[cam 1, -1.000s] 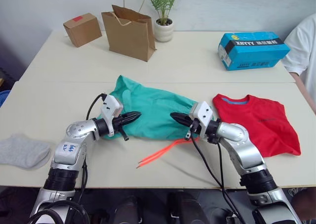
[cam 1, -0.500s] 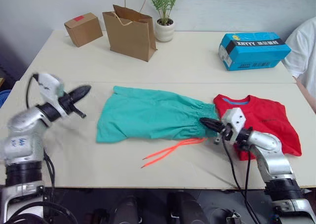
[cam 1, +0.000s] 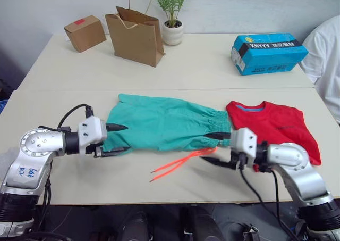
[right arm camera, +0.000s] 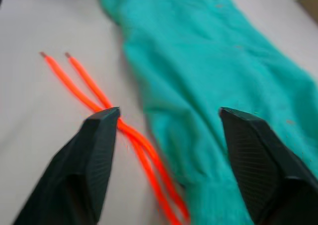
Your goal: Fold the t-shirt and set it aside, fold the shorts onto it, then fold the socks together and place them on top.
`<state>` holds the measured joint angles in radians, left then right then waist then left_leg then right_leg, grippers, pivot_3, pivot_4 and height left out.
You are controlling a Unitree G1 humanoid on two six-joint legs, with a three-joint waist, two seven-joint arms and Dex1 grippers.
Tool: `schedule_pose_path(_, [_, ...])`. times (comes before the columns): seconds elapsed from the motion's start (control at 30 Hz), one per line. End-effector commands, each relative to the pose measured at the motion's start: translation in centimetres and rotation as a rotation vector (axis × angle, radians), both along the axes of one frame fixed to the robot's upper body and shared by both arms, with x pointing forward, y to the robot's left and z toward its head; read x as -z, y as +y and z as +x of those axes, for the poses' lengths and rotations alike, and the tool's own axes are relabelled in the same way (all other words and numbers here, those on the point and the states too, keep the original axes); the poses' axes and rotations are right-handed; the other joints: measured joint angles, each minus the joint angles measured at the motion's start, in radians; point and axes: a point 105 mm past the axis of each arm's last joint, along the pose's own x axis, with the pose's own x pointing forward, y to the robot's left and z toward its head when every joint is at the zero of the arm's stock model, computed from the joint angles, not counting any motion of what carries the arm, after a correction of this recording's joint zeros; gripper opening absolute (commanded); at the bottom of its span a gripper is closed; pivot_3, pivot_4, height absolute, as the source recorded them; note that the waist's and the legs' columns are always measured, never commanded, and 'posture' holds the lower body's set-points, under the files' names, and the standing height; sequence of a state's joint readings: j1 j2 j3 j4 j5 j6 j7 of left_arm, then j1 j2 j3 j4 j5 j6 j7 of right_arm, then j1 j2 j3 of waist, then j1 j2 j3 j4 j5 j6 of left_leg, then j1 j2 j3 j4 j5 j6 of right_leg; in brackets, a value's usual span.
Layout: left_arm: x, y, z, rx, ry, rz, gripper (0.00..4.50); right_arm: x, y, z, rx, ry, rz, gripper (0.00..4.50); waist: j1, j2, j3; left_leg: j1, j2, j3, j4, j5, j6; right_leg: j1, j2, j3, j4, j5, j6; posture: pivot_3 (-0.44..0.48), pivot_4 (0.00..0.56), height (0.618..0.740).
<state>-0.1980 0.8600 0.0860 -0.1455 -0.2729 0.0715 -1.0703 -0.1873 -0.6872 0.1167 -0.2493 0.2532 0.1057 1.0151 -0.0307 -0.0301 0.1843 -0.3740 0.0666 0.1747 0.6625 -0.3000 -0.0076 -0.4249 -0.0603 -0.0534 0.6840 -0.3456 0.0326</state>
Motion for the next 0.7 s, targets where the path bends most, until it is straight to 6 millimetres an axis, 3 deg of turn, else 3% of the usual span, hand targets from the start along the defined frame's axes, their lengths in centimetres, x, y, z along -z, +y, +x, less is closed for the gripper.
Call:
schedule_pose_path(0.03, [1.2, -0.5, 0.3, 0.012, -0.04, 0.074, 4.23, 0.2, 1.1, 0.9, 0.029, -0.076, -0.046, 4.5, 0.001, 0.0, 0.0, 0.0, 0.0, 0.0, 0.0, 0.0, 0.0, 0.0, 0.0, 0.0, 0.0, 0.0, 0.0, 0.0, 0.15, 0.74])
schedule_pose_path(0.17, [3.0, -0.3, 1.0, -0.023, -0.027, 0.13, 4.23, 0.5, 2.3, 1.9, 0.05, -0.116, -0.055, 4.5, 0.002, 0.0, 0.0, 0.0, 0.0, 0.0, 0.0, 0.0, 0.0, 0.0, 0.0, 0.0, 0.0, 0.0, 0.0, 0.0, 0.15, 0.74])
schedule_pose_path(0.4, [3.8, -0.1, 3.9, -0.14, -0.083, 0.136, 4.23, 1.3, 2.8, 3.5, 0.078, -0.15, -0.096, 4.5, 0.002, 0.0, 0.0, 0.0, 0.0, 0.0, 0.0, 0.0, 0.001, 0.0, 0.0, 0.0, 0.0, 0.0, 0.0, 0.0, 0.15, 0.74])
schedule_pose_path(0.5, [4.7, 0.1, 4.8, -0.168, -0.082, 0.144, 4.28, 1.8, 2.7, 4.2, 0.099, -0.164, -0.123, 3.89, 0.003, 0.0, 0.0, 0.001, 0.0, 0.0, 0.001, 0.0, 0.001, 0.001, 0.0, 0.0, 0.001, 0.0, 0.0, 0.0, 0.15, 0.74])
schedule_pose_path(0.6, [4.9, -0.2, 4.2, -0.151, -0.034, 0.094, 3.69, 1.5, 2.6, 4.3, 0.097, -0.176, -0.117, 2.87, 0.002, 0.0, 0.0, 0.004, 0.0, 0.0, 0.001, 0.0, 0.001, 0.004, 0.0, 0.0, 0.001, 0.0, 0.0, 0.0, 0.15, 0.74])
schedule_pose_path(0.7, [6.2, -0.4, 1.8, -0.099, 0.123, 0.074, 2.74, 1.4, 2.2, 4.6, 0.102, -0.182, -0.123, 1.81, -0.001, 0.0, -0.001, 0.004, 0.0, 0.0, 0.001, 0.0, 0.001, 0.004, 0.0, -0.001, 0.001, 0.0, 0.0, 0.0, 0.15, 0.74])
